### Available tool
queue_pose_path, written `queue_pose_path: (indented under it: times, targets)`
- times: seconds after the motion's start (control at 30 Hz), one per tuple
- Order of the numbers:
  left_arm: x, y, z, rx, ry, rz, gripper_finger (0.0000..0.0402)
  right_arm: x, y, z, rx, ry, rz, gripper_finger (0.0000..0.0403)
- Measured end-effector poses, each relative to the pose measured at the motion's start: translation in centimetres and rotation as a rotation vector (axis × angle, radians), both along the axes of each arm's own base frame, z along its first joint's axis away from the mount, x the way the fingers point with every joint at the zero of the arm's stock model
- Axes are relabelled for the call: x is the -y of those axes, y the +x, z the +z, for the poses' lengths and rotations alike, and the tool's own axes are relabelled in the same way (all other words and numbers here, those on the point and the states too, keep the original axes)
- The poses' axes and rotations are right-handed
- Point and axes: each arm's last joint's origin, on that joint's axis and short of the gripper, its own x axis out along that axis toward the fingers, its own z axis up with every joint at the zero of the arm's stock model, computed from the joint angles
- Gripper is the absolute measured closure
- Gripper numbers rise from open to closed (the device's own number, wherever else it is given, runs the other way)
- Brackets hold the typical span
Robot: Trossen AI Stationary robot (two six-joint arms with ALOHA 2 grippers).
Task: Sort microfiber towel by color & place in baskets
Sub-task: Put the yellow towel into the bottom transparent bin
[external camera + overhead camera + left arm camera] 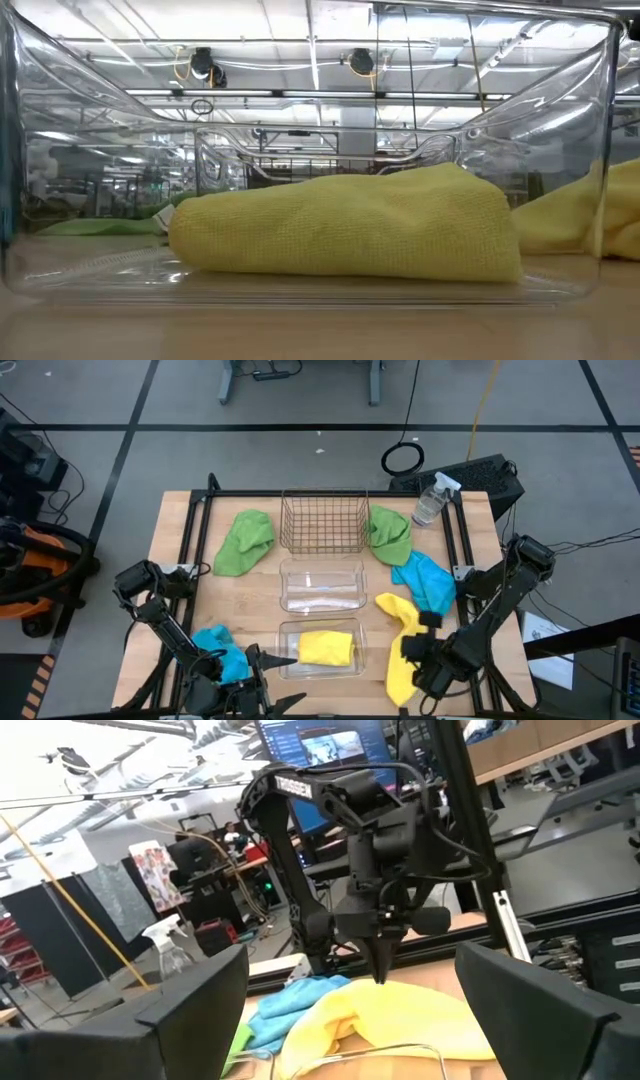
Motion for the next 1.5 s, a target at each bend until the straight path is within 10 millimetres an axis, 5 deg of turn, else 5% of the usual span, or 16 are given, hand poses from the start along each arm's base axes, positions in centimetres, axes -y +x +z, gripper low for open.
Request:
queue_pose_path:
  times: [0.3,0.5,0.6,0.77,1.0,1.17,1.5]
  targets:
    - [-0.1,0.1,0.0,0.0,-0.002,0.005,0.0043,0.4,-2.6,-1.0,0.054,-0.154,-0.139,0.0234]
    - [0.0,0.0,-0.1,-0.004,0.003,0.003,0.0043,1.6,-3.7,-5.0,0.085,-0.161,-0.208,0.0099]
    - [0.0,0.0,-0.1,-0.004,0.004,0.003,0.0043,2.2,-4.1,-7.8,0.1,-0.113,-0.176,0.0072]
    - [0.0,0.0,-0.1,-0.005,0.004,0.003,0.0043,3.0,-4.4,-10.0,0.139,-0.032,-0.213,0.0147]
    - [-0.2,0.3,-0.1,-0.004,0.004,0.012,0.0043,2.7,-4.2,-9.5,0.155,-0.046,-0.193,0.0379]
    - [-0.9,1.4,0.0,0.027,-0.05,-0.038,0.0043,1.8,-3.5,-7.0,0.184,-0.101,-0.2,0.0385]
    - [-5.6,6.8,0.1,0.146,-0.247,-0.223,0.0043,-1.7,-1.4,2.5,0.442,-0.1,-0.151,0.0397]
